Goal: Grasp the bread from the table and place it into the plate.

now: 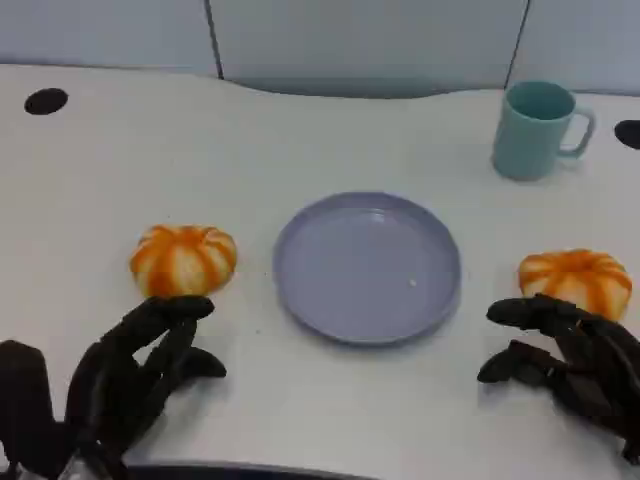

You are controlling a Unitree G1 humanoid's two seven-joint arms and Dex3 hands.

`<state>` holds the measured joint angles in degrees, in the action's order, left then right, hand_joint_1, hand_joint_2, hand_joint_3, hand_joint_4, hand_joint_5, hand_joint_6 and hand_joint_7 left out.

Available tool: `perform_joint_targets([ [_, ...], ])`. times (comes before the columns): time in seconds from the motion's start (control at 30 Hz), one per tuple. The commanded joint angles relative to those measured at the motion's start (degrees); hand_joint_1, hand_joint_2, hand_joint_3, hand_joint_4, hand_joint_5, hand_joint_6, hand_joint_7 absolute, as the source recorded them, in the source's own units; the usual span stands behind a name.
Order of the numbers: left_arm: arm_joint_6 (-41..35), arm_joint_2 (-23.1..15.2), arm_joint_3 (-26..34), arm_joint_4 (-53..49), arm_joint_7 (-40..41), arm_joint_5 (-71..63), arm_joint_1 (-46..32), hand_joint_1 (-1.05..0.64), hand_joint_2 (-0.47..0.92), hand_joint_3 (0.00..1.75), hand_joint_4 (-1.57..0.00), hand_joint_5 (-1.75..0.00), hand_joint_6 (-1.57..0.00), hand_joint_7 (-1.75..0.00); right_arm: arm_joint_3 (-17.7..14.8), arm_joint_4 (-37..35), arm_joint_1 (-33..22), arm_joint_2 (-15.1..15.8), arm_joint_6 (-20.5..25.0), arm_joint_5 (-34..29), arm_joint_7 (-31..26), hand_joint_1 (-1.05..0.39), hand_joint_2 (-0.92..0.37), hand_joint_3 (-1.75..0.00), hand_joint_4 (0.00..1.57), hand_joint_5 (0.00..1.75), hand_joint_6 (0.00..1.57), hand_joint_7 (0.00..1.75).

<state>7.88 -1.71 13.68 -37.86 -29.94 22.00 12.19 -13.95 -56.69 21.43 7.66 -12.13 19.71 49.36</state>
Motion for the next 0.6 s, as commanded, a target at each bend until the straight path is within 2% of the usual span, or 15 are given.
perform_joint_targets([
  [0.03,0.13,-0.78,0.24,-0.5,-0.29,-0.27,-0.54,-0.6,0.92,0.26,-0.48,-1.62,-0.57,-1.04,-0.38,-0.22,-1.16,0.17,0.79,0.1,-0.25,-0.42,-0.92,-0.06,0.66,1.12,0.78,0.65],
  [0.6,-0.49,-0.81,-0.03,0.55,-0.05,-0.41,-0.94,-0.6,0.92,0.27,-0.47,-1.63,-0.56,-1.05,0.24,1.27,-1.9,0.29,0.99,-0.35,-0.91,-0.4,-0.92,-0.09,0.65,1.12,0.76,0.64],
])
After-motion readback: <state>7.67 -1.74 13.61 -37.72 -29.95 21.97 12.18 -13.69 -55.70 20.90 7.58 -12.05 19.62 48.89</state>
